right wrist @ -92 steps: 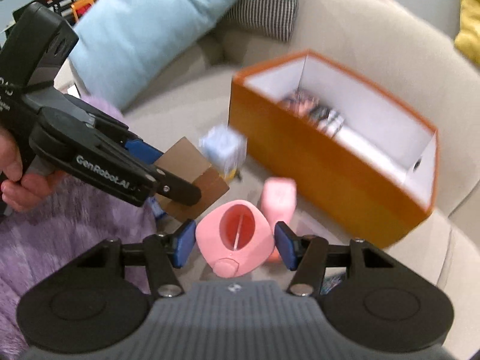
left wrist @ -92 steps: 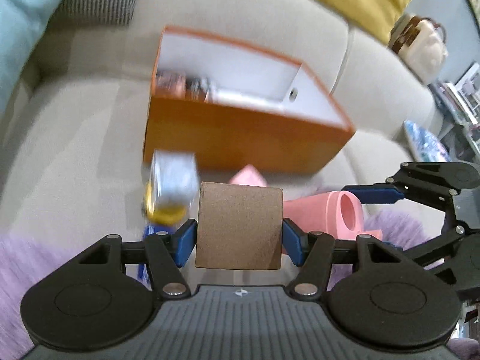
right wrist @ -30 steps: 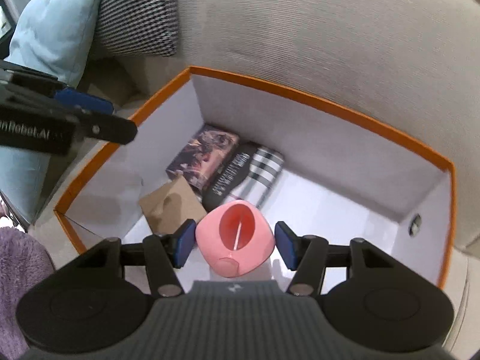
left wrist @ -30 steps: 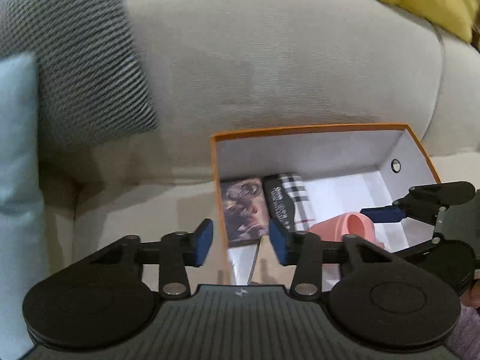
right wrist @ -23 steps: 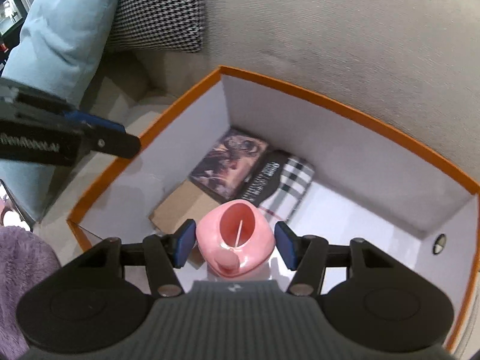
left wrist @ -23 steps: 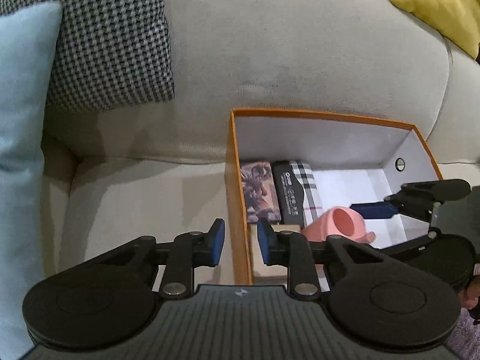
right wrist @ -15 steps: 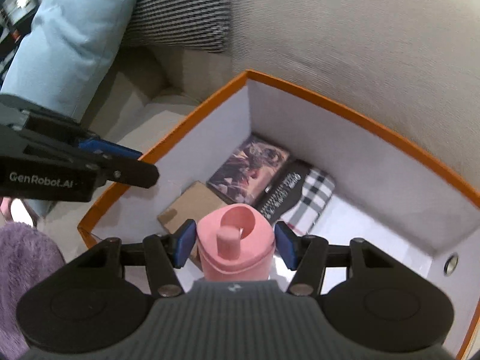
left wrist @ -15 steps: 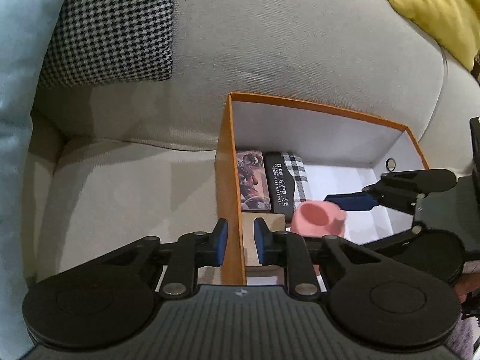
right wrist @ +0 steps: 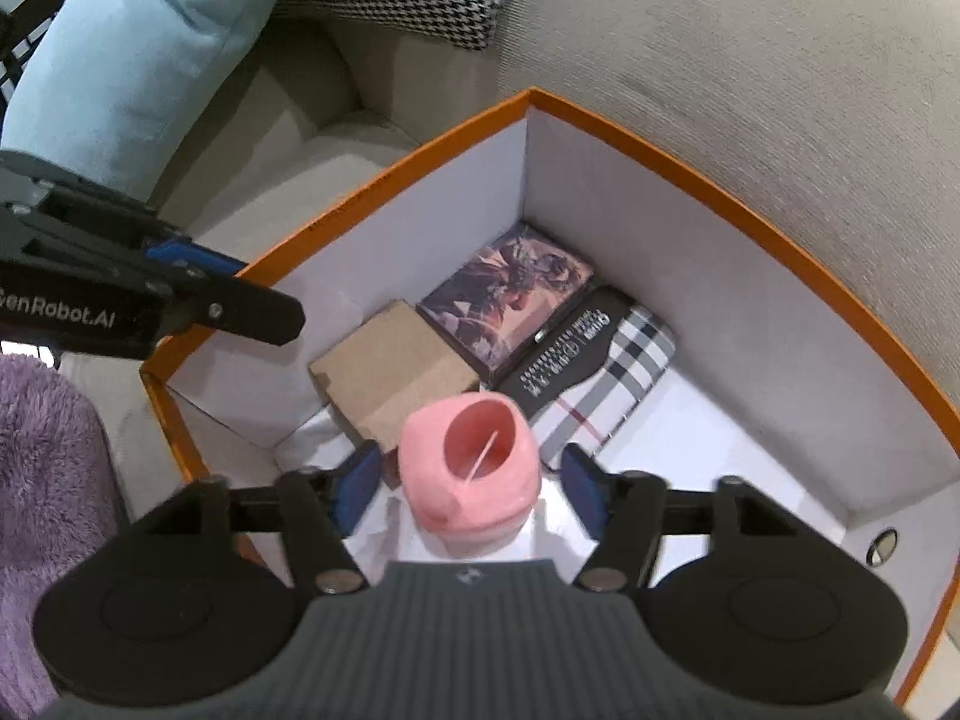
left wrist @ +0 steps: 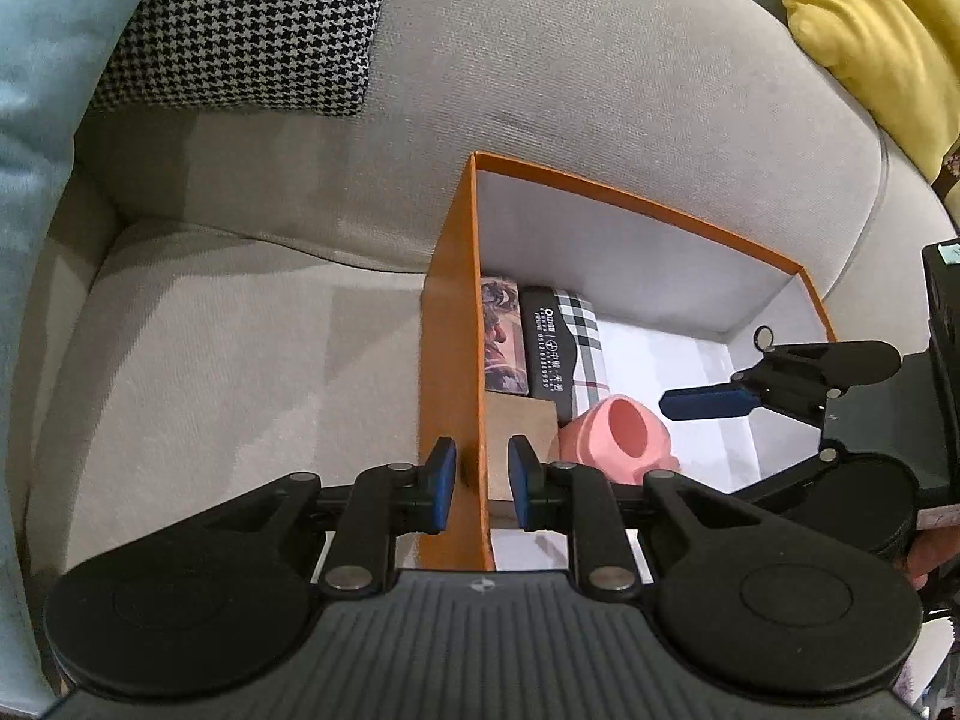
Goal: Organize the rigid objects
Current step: 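Lower the kraft box and pink cup into the orange box and release both, then withdraw both grippers from the orange box back to the pile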
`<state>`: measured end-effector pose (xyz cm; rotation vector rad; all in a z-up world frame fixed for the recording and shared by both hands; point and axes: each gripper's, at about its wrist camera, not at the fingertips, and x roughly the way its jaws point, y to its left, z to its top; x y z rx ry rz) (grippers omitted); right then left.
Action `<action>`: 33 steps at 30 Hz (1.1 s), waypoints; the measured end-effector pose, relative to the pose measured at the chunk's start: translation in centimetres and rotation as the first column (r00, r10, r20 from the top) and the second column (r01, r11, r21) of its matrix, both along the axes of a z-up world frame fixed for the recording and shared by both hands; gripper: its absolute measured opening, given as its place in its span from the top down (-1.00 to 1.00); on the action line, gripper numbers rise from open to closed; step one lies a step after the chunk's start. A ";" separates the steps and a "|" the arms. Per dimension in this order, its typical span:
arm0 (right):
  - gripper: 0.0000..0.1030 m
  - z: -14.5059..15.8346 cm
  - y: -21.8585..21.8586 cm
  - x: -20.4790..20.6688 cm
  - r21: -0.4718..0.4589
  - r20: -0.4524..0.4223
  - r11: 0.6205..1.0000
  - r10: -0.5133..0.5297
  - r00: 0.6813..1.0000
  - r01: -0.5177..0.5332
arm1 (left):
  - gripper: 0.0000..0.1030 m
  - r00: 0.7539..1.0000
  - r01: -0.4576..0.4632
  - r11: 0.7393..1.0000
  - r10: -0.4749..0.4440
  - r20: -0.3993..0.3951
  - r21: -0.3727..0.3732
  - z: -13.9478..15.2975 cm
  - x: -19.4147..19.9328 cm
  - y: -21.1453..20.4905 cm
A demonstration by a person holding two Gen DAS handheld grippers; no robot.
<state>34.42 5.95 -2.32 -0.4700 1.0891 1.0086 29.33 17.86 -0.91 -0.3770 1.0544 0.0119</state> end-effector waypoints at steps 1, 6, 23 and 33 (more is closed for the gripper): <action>-0.39 0.1 -0.2 0.1 -0.003 -0.011 1.000 0.000 1.000 0.000 | 0.52 1.000 -0.002 1.000 0.002 0.001 -0.005 -0.2 0.1 0.0; -0.20 -0.1 -0.9 0.3 -0.033 -0.088 0.999 -0.026 0.996 0.023 | 0.52 1.000 -0.016 1.000 0.016 0.011 -0.022 -0.2 -0.3 0.2; 0.08 -0.8 -0.3 0.5 -0.059 -0.076 0.997 0.055 0.996 -0.059 | 0.52 1.000 -0.015 0.999 0.016 0.015 -0.034 0.0 -0.6 0.0; 0.02 2.4 -2.4 -1.2 0.006 -0.002 0.999 -0.036 0.999 0.036 | 0.52 0.995 -0.002 1.000 0.001 0.099 0.007 3.1 -3.3 -0.7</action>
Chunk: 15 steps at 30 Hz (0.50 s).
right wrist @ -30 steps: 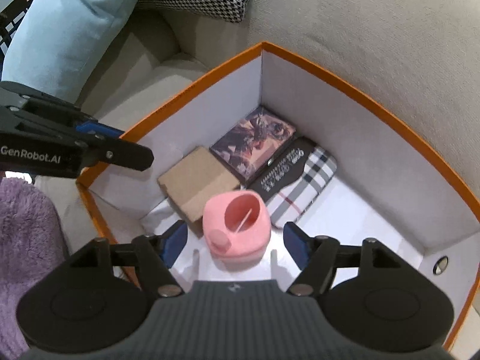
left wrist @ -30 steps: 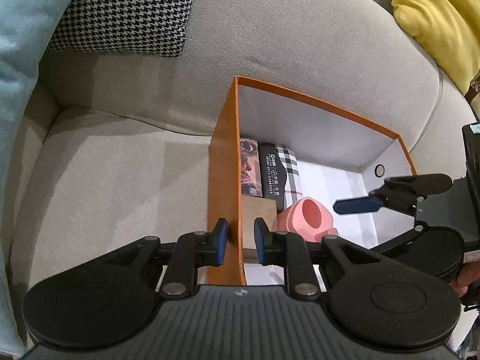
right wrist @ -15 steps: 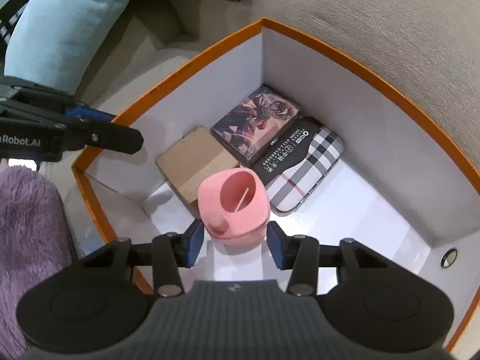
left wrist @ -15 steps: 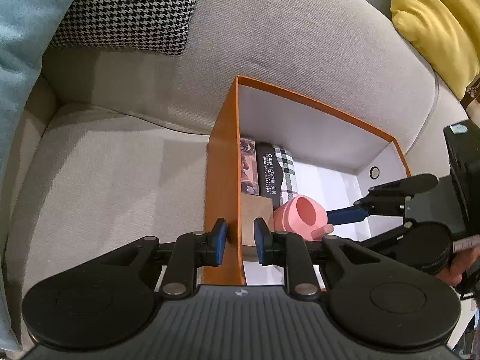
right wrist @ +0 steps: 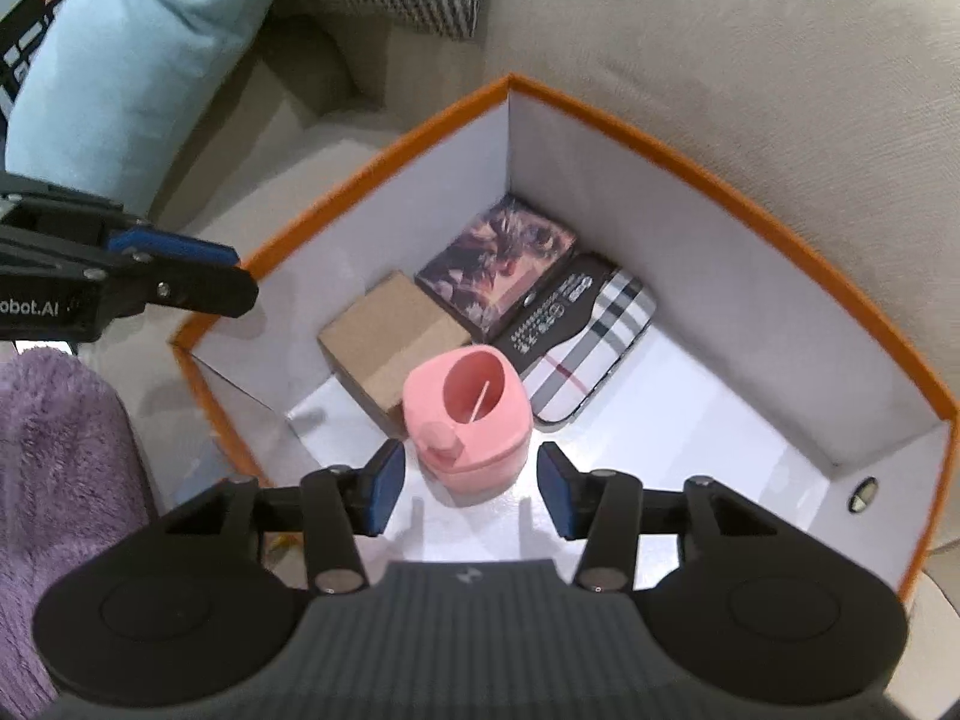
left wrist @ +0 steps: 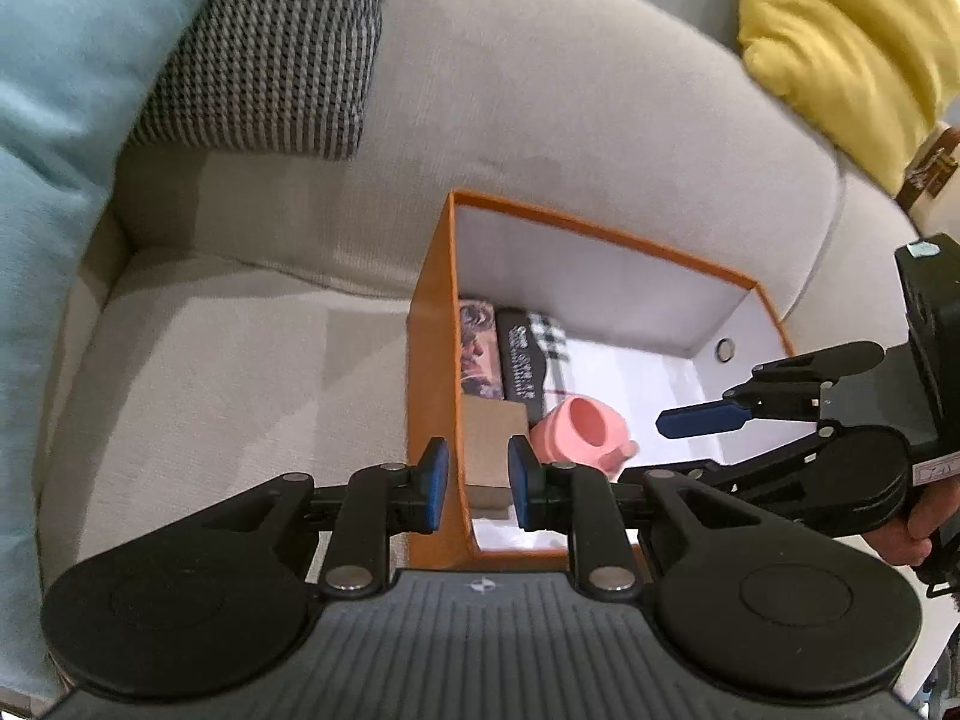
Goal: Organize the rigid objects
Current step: 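Withdraw both grippers from the orange box back to the pile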
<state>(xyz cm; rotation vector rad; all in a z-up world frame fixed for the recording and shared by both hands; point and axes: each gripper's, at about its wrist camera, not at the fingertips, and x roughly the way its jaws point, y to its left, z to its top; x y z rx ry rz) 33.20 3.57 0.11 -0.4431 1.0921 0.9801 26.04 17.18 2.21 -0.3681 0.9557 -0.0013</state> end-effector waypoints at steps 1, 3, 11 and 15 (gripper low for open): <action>0.02 0.7 -0.5 -0.6 0.019 0.017 1.000 -0.015 1.000 0.014 | 0.52 1.000 0.001 1.000 -0.001 0.012 0.000 0.4 -0.6 -0.1; 0.03 1.9 -1.5 -1.7 0.062 0.043 0.997 -0.052 0.998 0.049 | 0.52 0.999 0.004 1.000 -0.004 0.034 0.001 1.1 -1.9 -0.5; 0.15 4.3 -5.7 -8.4 0.246 0.022 0.952 -0.196 0.980 0.184 | 0.52 1.000 -0.001 0.999 0.001 0.009 -0.034 0.5 -7.9 -1.7; 0.30 2.8 -6.6 -12.3 0.256 0.014 0.934 -0.260 0.966 0.248 | 0.52 1.000 0.010 1.000 -0.011 -0.027 -0.026 -1.0 -10.4 -2.4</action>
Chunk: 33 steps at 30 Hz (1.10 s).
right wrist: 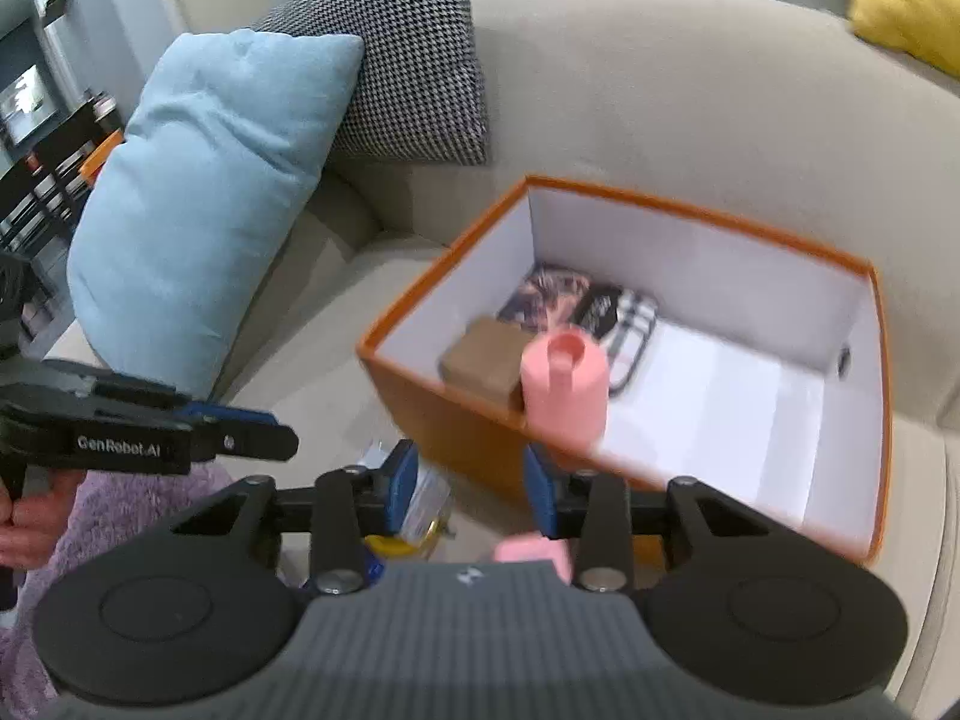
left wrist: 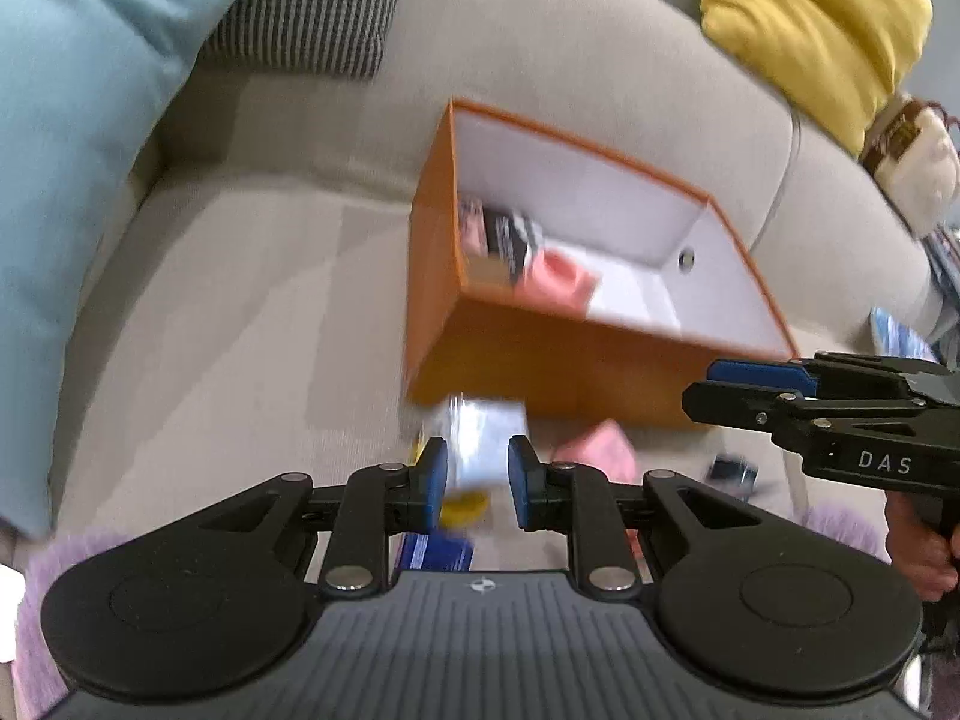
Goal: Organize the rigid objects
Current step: 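Withdraw both grippers from the orange box back to the pile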
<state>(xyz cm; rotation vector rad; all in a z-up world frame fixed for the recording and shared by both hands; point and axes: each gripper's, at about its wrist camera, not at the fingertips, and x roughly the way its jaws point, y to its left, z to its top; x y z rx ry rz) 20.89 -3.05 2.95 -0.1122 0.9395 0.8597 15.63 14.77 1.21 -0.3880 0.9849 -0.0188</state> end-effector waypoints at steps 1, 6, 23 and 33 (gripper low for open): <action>0.33 -0.6 -0.2 -0.8 -0.002 -0.012 1.000 -0.018 1.000 0.018 | 0.52 1.000 0.007 1.000 -0.007 -0.003 0.006 -0.2 -0.6 -0.3; 0.35 -3.8 -1.0 -3.9 -0.055 -0.028 0.994 -0.100 0.995 0.099 | 0.52 0.999 0.035 0.999 -0.034 -0.021 0.018 -1.9 -2.4 -1.6; 0.23 -10.5 -3.7 -5.4 -0.174 0.022 0.953 -0.249 0.968 0.248 | -0.05 0.966 0.178 0.968 -0.137 -0.218 0.179 -6.7 -1.1 -5.5; 0.22 -13.3 -3.6 -3.3 -0.136 -0.121 0.947 -0.307 0.944 0.290 | -0.26 0.898 0.256 0.924 -0.118 -0.425 0.284 -10.2 2.1 -7.3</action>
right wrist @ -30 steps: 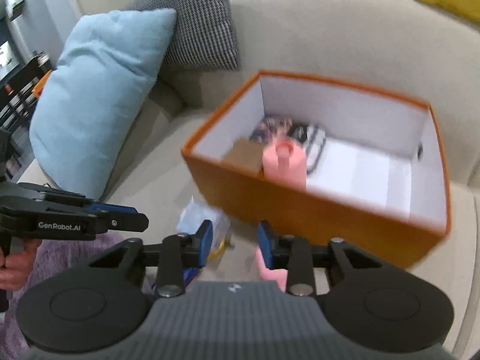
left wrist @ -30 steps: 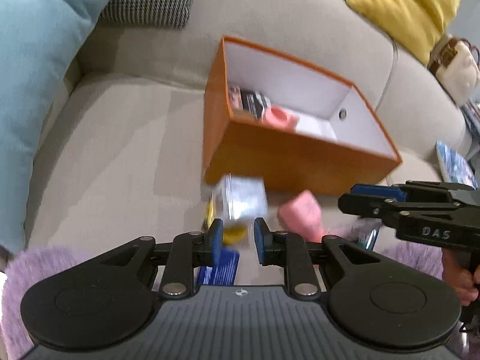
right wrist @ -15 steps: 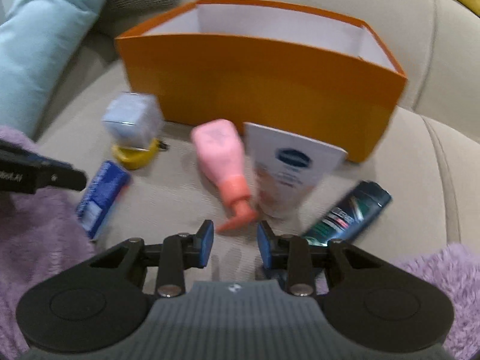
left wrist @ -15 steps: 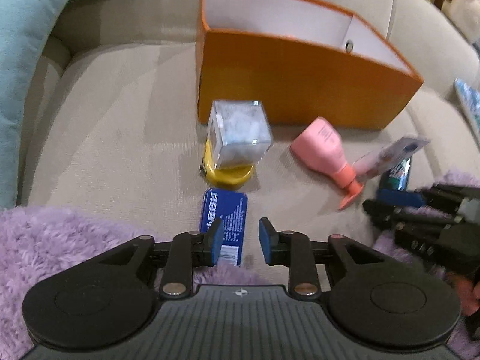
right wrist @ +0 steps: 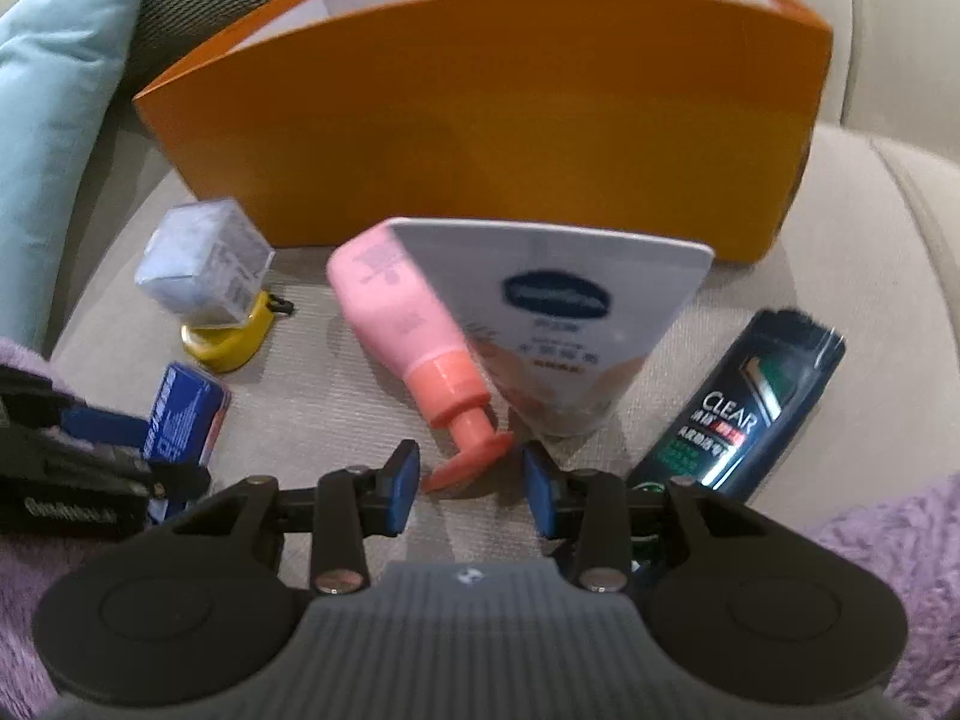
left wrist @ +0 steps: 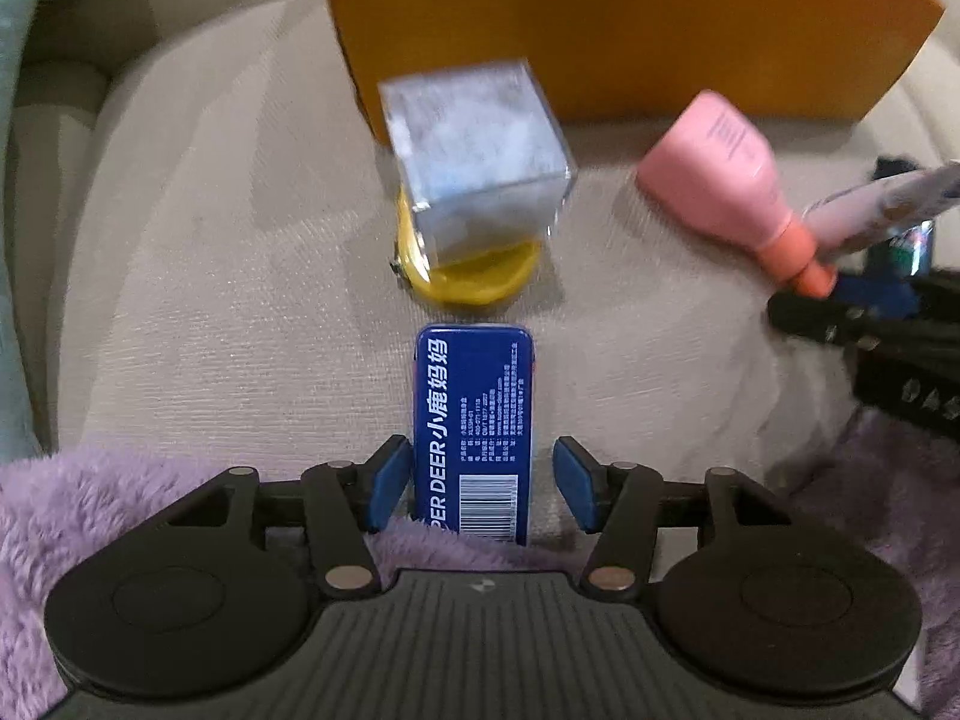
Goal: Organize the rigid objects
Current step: 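Withdraw both grippers from the orange box back to the pile, then grasp the blue SUPER DEER tin with the left gripper while the right grasps the pink spray bottle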
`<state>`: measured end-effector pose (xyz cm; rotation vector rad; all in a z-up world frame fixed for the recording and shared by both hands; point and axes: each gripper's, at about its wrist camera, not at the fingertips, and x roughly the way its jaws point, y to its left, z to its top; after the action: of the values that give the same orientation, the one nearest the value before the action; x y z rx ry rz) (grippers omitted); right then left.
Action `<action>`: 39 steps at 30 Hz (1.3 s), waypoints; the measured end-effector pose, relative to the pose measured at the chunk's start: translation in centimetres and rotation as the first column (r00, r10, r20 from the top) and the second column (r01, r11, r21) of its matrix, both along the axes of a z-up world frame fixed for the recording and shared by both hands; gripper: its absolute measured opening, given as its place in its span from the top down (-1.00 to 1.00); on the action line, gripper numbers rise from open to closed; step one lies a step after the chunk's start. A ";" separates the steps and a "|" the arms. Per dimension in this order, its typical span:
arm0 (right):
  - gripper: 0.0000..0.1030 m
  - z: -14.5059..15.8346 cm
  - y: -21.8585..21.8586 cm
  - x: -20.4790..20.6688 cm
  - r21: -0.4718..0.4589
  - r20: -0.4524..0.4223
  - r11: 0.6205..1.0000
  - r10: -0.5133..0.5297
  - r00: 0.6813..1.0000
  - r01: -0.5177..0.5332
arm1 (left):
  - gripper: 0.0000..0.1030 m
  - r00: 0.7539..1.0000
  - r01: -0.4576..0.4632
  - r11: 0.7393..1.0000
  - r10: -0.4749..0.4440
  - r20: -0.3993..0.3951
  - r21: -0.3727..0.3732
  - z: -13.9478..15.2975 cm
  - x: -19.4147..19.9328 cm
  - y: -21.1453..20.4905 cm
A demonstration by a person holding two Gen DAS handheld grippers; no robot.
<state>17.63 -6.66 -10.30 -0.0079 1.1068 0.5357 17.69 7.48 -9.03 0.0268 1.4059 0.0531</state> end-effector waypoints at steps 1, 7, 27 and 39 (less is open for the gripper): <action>0.22 -0.1 0.0 0.1 0.006 0.000 1.000 -0.001 1.000 0.001 | -0.27 1.000 0.001 1.000 -0.001 -0.009 0.001 -0.2 0.1 0.0; 0.42 0.1 0.1 -0.2 -0.002 0.034 1.000 0.007 0.999 -0.007 | 0.00 1.000 -0.022 0.999 0.023 0.020 -0.033 0.1 -0.1 0.6; 0.50 7.5 -0.9 -7.4 -0.020 0.335 0.996 0.090 0.938 -0.089 | 0.02 0.953 0.044 0.958 0.044 0.301 -0.282 5.3 -5.9 -0.6; 0.48 6.1 -0.1 -8.9 -0.080 0.262 0.984 0.176 0.949 -0.161 | 0.02 0.939 0.044 0.958 0.057 0.340 -0.283 6.0 -8.6 -0.8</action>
<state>8.76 -6.77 -4.21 -0.2218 0.8589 0.6359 9.12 6.63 -3.00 -0.2200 1.0499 -0.1367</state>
